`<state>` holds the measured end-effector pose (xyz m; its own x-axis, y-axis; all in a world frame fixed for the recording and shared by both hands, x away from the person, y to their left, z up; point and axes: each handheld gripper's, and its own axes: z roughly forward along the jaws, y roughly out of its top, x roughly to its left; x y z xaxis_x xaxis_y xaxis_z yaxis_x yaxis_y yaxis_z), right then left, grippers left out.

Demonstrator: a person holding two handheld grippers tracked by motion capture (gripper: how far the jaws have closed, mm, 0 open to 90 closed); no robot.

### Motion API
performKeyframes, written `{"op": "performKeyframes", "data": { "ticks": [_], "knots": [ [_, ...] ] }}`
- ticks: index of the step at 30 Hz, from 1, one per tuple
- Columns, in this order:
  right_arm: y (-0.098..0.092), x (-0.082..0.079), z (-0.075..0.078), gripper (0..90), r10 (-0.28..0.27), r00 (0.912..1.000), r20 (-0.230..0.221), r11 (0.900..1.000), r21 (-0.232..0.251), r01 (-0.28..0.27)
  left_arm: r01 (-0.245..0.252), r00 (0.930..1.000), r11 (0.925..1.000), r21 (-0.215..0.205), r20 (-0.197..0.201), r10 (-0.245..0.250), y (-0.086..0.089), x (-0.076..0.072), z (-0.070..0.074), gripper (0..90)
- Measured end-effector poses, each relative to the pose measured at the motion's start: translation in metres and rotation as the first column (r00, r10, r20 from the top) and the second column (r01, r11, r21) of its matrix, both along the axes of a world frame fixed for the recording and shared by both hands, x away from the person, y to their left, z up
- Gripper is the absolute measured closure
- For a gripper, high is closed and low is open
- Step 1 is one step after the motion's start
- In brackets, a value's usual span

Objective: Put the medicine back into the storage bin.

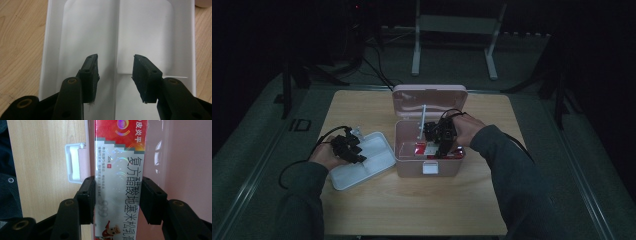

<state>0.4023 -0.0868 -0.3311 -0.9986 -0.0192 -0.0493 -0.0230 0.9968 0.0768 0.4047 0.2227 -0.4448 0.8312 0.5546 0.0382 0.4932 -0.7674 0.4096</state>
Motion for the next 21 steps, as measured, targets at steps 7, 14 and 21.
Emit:
{"op": "performKeyframes", "data": {
  "ticks": [7,14,21],
  "knots": [
    [0.0011,-0.0005,-0.0012,51.0,0.004,0.9999,-0.011,1.000,0.000,-0.004,-0.002,1.0000,1.0000,0.004,0.000,0.002,-0.0002,0.0001,-0.0010,55.6],
    [0.0008,-0.0005,-0.0010,50.9,0.017,0.9998,-0.014,1.000,0.002,-0.017,-0.001,1.0000,1.0000,0.006,0.000,0.001,-0.0003,0.0005,-0.0012,55.6],
    [0.0014,-0.0009,-0.0023,50.9,0.025,0.9994,-0.022,1.000,-0.004,-0.025,-0.002,1.0000,1.0000,0.005,0.000,0.002,0.0001,0.0003,-0.0008,55.7]
  ]
}}
